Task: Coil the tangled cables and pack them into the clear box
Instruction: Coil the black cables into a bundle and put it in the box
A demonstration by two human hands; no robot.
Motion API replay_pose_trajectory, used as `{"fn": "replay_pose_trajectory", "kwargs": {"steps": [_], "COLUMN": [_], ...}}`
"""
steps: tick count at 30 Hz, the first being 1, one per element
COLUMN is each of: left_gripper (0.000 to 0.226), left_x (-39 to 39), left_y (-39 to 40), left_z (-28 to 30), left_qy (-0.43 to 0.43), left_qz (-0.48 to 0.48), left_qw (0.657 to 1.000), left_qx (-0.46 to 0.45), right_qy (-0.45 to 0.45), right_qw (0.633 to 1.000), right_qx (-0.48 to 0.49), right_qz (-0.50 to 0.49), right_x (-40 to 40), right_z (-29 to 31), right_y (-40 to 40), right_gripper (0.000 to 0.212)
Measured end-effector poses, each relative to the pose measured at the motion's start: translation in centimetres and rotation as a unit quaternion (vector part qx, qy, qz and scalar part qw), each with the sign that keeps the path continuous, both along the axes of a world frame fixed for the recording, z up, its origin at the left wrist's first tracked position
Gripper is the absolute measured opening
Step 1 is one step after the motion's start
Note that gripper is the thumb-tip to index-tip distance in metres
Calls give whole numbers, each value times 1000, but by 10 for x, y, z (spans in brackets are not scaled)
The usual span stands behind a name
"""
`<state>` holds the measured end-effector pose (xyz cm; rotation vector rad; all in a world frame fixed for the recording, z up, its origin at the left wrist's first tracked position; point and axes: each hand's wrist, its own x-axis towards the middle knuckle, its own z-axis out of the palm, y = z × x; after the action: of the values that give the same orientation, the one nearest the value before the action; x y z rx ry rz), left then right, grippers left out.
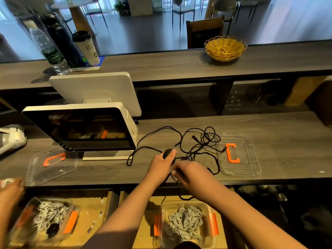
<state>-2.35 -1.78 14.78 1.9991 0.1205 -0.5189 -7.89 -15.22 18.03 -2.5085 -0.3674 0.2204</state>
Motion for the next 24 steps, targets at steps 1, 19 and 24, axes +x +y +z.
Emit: {"fn": "replay_pose_trajectory", "kwargs": {"steps": [1, 19, 24], "left_gripper": [41, 59, 60], "left_x": [-1, 5, 11], "left_y": [0, 19, 26], "left_z": [1, 17, 26], "left_qy": [27, 230, 282], "left_qz": [-18, -189, -289], "left_qw": [999, 936, 909], "left_qx": [-9, -188, -102], "right_qy": [-11, 31, 32], "right_qw": [1000, 978, 964], "right_qx": [1, 180, 222], "right_qz": [-10, -100, -144], "right_x": [2, 20, 24], "right_z": [1, -3, -6], "right_y": [-3, -32, -39], "right_gripper": [15, 6, 5]}}
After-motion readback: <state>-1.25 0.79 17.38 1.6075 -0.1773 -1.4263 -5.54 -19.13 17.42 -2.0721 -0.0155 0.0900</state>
